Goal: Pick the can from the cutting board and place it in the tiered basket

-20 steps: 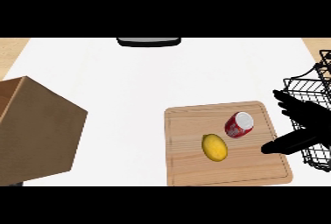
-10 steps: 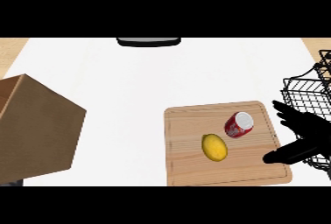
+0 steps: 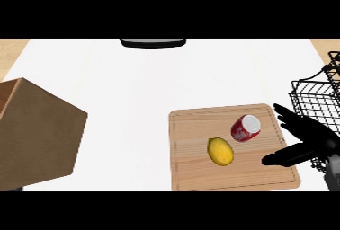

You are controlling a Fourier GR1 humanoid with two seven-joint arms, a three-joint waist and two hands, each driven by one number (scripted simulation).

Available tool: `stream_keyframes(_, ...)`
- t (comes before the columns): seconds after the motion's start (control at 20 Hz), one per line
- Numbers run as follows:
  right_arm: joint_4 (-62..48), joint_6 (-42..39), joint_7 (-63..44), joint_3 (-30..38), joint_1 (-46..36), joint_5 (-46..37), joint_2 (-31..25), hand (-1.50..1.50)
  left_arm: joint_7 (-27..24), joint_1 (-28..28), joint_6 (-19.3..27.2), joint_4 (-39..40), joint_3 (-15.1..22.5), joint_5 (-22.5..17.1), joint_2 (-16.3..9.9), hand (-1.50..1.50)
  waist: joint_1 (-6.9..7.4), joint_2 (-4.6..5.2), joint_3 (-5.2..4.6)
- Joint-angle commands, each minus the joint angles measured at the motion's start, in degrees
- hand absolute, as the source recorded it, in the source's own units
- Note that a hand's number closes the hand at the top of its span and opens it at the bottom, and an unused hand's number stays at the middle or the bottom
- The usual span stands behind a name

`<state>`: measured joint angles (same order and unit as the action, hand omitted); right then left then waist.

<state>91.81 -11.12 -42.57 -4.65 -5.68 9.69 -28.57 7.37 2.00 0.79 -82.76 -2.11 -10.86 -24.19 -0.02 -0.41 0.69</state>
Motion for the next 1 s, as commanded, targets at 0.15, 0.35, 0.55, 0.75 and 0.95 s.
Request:
stream_keyframes(0.15, 2.0, 0.4, -4.7, 0.1, -2.9, -1.4, 2.8, -1.5, 4.1, -0.6, -0.1, 2.3, -1.2, 1.3, 0.5, 0.0, 0.0, 0.37, -0.71)
stream_keyframes(0.35, -5.1, -1.2, 3.2, -0.1, -2.3, -4.4, 3.9, -1.5, -0.9, -1.1, -0.1, 8.5, -0.5, 3.9, 2.7, 0.0, -0.05, 0.55, -0.7)
stream_keyframes(0.55, -12.1, -0.8, 4.8, 1.1, -7.6, -5.7, 6.6, -1.5, 0.0, 0.0, -3.0, 5.9, -2.8, 1.8, 1.4, 0.0, 0.52, 0.54, -0.69)
stream_keyframes(0.75, -11.1, 2.1, 4.9, -2.5, -5.8, -9.3, 10.8, -1.5, 0.9, -0.9, -1.4, 5.8, -2.2, 4.0, 2.4, 0.0, 0.25, 0.49, -0.69)
stream_keyframes(0.95, -11.9, 2.4, 3.1, -1.7, -7.9, -9.5, 11.9, -1.5, 0.5, -0.4, -2.8, 5.0, -3.3, 3.3, 2.4, 0.0, 0.28, 0.46, -0.69)
